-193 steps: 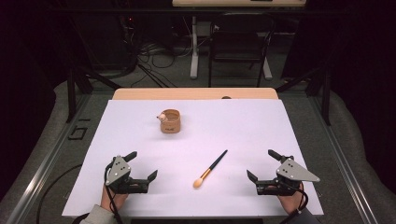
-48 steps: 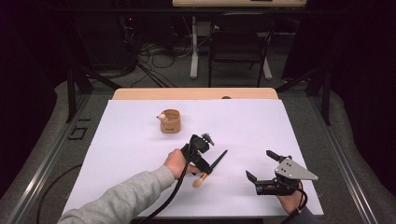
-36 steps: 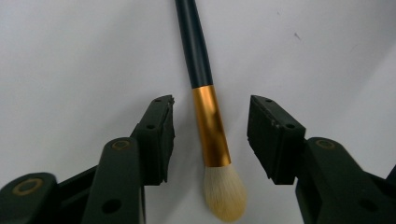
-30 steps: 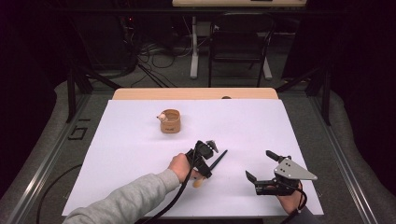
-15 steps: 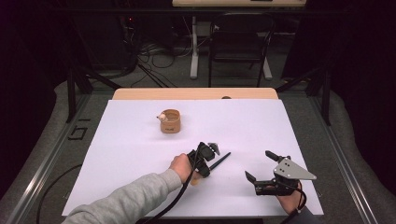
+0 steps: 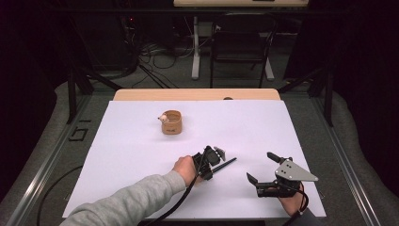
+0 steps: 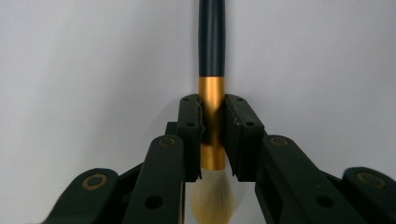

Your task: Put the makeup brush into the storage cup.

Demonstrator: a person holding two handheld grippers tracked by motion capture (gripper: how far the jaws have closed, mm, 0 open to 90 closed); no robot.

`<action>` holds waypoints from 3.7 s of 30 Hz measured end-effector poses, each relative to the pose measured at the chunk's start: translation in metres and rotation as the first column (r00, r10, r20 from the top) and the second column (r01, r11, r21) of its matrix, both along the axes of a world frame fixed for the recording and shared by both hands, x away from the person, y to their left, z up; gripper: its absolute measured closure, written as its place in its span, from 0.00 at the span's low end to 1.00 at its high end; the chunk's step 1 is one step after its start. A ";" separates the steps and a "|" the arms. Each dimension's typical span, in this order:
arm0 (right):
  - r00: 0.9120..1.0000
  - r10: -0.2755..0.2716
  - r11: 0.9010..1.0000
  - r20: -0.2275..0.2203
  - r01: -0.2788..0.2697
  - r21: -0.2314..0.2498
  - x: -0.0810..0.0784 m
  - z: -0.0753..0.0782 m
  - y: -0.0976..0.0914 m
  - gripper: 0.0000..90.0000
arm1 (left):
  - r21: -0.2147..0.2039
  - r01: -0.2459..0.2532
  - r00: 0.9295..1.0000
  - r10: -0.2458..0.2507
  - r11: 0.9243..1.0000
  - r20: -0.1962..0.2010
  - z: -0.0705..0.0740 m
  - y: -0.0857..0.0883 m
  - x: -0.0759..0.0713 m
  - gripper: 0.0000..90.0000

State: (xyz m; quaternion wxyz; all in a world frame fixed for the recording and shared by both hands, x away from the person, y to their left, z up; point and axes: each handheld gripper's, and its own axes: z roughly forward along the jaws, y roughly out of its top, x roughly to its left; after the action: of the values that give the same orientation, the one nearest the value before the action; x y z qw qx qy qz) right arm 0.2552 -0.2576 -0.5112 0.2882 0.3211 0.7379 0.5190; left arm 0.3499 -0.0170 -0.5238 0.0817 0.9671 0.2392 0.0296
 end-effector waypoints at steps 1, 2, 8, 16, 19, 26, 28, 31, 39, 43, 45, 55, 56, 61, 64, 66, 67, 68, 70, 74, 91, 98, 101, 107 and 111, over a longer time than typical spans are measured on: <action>1.000 -0.001 1.000 -0.001 0.001 -0.002 0.000 0.000 0.000 0.02 | -0.002 0.011 1.000 -0.011 1.000 0.006 0.000 0.000 0.000 0.87; 1.000 0.000 1.000 -0.001 0.000 -0.002 0.000 0.000 0.000 0.02 | -0.003 0.020 1.000 -0.020 1.000 0.005 0.000 0.001 0.000 0.87; 1.000 0.001 1.000 0.006 -0.002 0.001 0.001 -0.001 0.000 0.02 | -0.021 0.064 0.998 -0.063 0.998 0.009 0.002 0.005 0.001 0.87; 1.000 0.011 1.000 -0.006 -0.011 -0.014 0.001 -0.001 0.002 0.02 | -0.034 0.108 0.993 -0.107 0.994 0.039 0.014 0.014 0.001 0.87; 1.000 0.015 1.000 -0.006 -0.015 -0.019 0.002 -0.002 0.002 0.02 | -0.040 0.131 0.991 -0.130 0.991 0.037 0.018 0.018 0.002 0.87; 0.999 0.027 0.999 -0.019 -0.028 -0.030 0.003 -0.003 0.004 0.02 | -0.054 0.175 0.984 -0.173 0.983 0.047 0.022 0.023 0.001 0.87; 0.999 0.028 0.999 -0.028 -0.029 -0.037 0.004 -0.004 0.005 0.02 | -0.053 0.194 0.980 -0.191 0.980 0.052 0.023 0.024 0.000 0.87; 0.998 0.040 0.998 -0.042 -0.042 -0.051 0.006 -0.005 0.007 0.02 | -0.055 0.214 0.976 -0.212 0.975 0.049 0.025 0.026 0.000 0.87; 0.988 0.086 0.991 -0.125 -0.098 -0.092 0.014 -0.005 0.011 0.00 | -0.059 0.252 0.967 -0.250 0.966 0.049 0.028 0.036 0.000 0.87; 0.982 0.110 0.987 -0.151 -0.125 -0.096 0.019 0.000 0.013 0.00 | -0.059 0.259 0.965 -0.256 0.964 0.056 0.030 0.041 0.000 0.87; 0.978 0.124 0.983 -0.165 -0.143 -0.113 0.022 0.002 0.014 0.00 | -0.061 0.273 0.961 -0.269 0.960 0.056 0.030 0.043 0.000 0.87; 0.940 0.227 0.926 -0.255 -0.289 -0.243 0.051 0.014 0.030 0.00 | -0.031 0.322 0.946 -0.320 0.946 0.055 0.034 0.045 -0.001 0.87; 0.934 0.238 0.915 -0.268 -0.308 -0.259 0.054 0.016 0.033 0.00 | -0.021 0.327 0.944 -0.326 0.945 0.059 0.035 0.045 -0.001 0.87; 0.893 0.291 0.851 -0.342 -0.405 -0.334 0.067 0.022 0.049 0.00 | -0.013 0.349 0.936 -0.348 0.937 0.063 0.037 0.045 0.000 0.86; 0.875 0.304 0.821 -0.376 -0.441 -0.362 0.073 0.025 0.056 0.00 | -0.012 0.364 0.930 -0.362 0.931 0.062 0.038 0.046 0.000 0.86; 0.866 0.308 0.806 -0.394 -0.457 -0.376 0.076 0.027 0.061 0.00 | -0.006 0.373 0.926 -0.372 0.928 0.059 0.038 0.046 0.000 0.86; 0.859 0.318 0.794 -0.401 -0.472 -0.382 0.077 0.027 0.063 0.00 | 0.002 0.377 0.924 -0.376 0.926 0.063 0.039 0.046 0.000 0.86; 0.854 0.315 0.786 -0.415 -0.479 -0.391 0.079 0.027 0.066 0.00 | 0.004 0.379 0.924 -0.378 0.926 0.064 0.039 0.046 0.000 0.86; 0.844 0.322 0.768 -0.428 -0.497 -0.403 0.082 0.027 0.071 0.00 | 0.010 0.390 0.919 -0.389 0.921 0.066 0.040 0.047 0.000 0.86; 0.837 0.314 0.745 -0.447 -0.510 -0.431 0.087 0.024 0.079 0.00 | 0.012 0.407 0.910 -0.406 0.913 0.078 0.042 0.047 0.000 0.86; 0.787 0.389 0.669 -0.480 -0.599 -0.440 0.093 0.018 0.111 0.55 | 0.035 0.466 0.881 -0.468 0.884 0.076 0.045 0.049 0.003 0.86; 0.761 0.412 0.660 -0.502 -0.629 -0.411 0.095 0.016 0.117 0.69 | 0.042 0.481 0.871 -0.483 0.875 0.087 0.048 0.049 0.002 0.86; 0.752 0.428 0.644 -0.501 -0.643 -0.414 0.096 0.015 0.119 0.72 | 0.037 0.489 0.868 -0.491 0.871 0.079 0.049 0.049 0.003 0.86; 0.742 0.446 0.634 -0.501 -0.657 -0.408 0.094 0.011 0.122 0.81 | 0.036 0.502 0.860 -0.503 0.864 0.083 0.051 0.048 0.002 0.86; 0.737 0.457 0.629 -0.499 -0.664 -0.405 0.094 0.009 0.122 0.85 | 0.045 0.507 0.857 -0.509 0.861 0.081 0.051 0.048 0.002 0.86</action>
State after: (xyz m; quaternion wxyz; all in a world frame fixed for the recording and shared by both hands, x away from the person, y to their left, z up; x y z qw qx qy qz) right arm 0.3494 -0.1352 -0.5023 0.0536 0.0583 0.9573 0.2781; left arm 0.3514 0.0308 -0.4727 0.0869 0.9944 -0.0286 0.0532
